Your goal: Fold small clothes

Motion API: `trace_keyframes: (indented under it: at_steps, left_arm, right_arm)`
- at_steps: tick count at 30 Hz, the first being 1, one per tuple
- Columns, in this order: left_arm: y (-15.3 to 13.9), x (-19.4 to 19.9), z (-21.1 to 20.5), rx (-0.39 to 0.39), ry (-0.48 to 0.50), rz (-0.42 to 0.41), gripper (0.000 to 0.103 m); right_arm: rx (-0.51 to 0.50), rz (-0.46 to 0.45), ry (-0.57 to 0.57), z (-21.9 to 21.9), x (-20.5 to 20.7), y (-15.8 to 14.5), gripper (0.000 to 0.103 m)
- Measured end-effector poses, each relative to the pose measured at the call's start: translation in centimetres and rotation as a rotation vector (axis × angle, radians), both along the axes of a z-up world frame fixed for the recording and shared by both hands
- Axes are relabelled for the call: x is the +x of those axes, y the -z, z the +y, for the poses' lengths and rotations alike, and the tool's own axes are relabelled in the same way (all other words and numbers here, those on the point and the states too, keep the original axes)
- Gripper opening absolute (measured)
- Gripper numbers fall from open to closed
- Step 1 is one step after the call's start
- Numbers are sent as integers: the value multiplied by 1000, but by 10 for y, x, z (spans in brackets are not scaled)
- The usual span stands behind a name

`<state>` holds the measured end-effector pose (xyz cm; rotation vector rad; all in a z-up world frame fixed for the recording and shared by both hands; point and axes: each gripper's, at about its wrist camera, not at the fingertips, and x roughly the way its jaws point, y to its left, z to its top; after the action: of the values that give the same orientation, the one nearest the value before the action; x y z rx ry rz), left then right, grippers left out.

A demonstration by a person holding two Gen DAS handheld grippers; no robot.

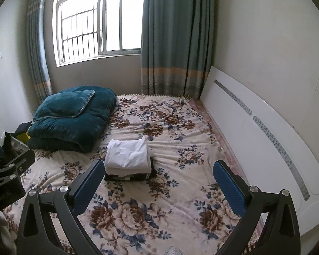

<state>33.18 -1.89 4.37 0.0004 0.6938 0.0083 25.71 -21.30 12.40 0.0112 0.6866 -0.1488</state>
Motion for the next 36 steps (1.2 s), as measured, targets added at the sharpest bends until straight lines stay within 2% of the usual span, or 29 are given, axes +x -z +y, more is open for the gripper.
trace_keyframes:
  at_steps: [19,36]
  left_arm:
    - [-2,-4,-3,2,2,-12,103]
    - [-5,-8,11,9,-7,-23,103]
  right_arm:
    - [9,3,-29,4,4,-8,103]
    - [22,-1,-38,11,0,-5,103]
